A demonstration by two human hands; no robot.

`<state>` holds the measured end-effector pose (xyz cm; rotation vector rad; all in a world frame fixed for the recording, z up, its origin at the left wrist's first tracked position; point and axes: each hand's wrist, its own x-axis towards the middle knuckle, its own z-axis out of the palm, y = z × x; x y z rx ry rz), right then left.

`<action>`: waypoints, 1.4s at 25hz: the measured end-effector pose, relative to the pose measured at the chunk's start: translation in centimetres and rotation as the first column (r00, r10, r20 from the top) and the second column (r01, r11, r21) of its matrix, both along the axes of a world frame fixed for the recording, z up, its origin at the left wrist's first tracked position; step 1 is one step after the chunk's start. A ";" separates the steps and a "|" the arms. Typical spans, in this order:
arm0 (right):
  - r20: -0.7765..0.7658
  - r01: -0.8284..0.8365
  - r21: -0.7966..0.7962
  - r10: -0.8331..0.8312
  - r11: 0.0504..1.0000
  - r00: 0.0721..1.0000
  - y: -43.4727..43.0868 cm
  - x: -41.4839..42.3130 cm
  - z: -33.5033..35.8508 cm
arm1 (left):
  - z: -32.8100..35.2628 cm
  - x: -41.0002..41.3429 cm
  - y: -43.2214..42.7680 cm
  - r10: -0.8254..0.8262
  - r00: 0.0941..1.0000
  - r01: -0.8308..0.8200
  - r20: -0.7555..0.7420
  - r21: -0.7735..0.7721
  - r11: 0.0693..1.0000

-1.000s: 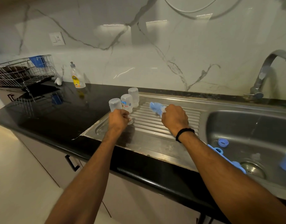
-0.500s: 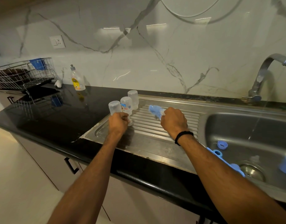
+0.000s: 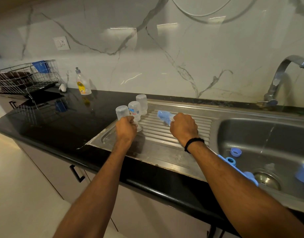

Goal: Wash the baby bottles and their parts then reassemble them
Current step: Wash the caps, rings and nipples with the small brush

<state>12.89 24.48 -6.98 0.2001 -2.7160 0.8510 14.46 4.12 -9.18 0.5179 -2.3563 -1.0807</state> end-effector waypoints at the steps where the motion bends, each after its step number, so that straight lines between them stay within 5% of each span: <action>1: 0.005 0.000 0.001 0.000 1.000 1.000 0.0 0.1 0.0 | 0.2 0.2 0.4 0.000 0.999 0.000 -0.032 -0.004 1.000; 9: -0.022 -0.038 -0.022 0.037 0.999 0.999 2.2 3.0 3.3 | 1.7 -0.3 5.4 -0.047 0.993 0.026 -0.112 -0.180 0.983; 16: -0.019 0.136 0.180 -0.135 0.974 0.991 18.0 2.4 4.1 | 1.6 -3.4 21.9 -0.382 0.921 0.357 -0.073 -0.232 0.905; 21: 0.099 0.343 0.147 -0.359 0.928 0.928 29.9 1.6 0.5 | -1.1 -5.6 34.5 -0.569 0.804 0.593 0.172 -0.302 0.746; 27: 0.235 0.454 0.003 -0.442 0.891 0.866 35.0 -0.8 -3.2 | -7.9 -10.4 44.9 -0.512 0.608 0.780 0.607 -0.336 0.528; 32: 0.234 0.476 -0.006 -0.462 0.879 0.856 36.0 -2.4 -5.2 | -13.1 -13.7 47.9 -0.471 0.445 0.890 0.762 -0.314 0.331; 35: 0.219 0.472 0.032 -0.467 0.881 0.857 36.4 -2.6 -5.6 | -14.5 -13.7 48.3 -0.496 0.440 0.895 0.749 -0.319 0.313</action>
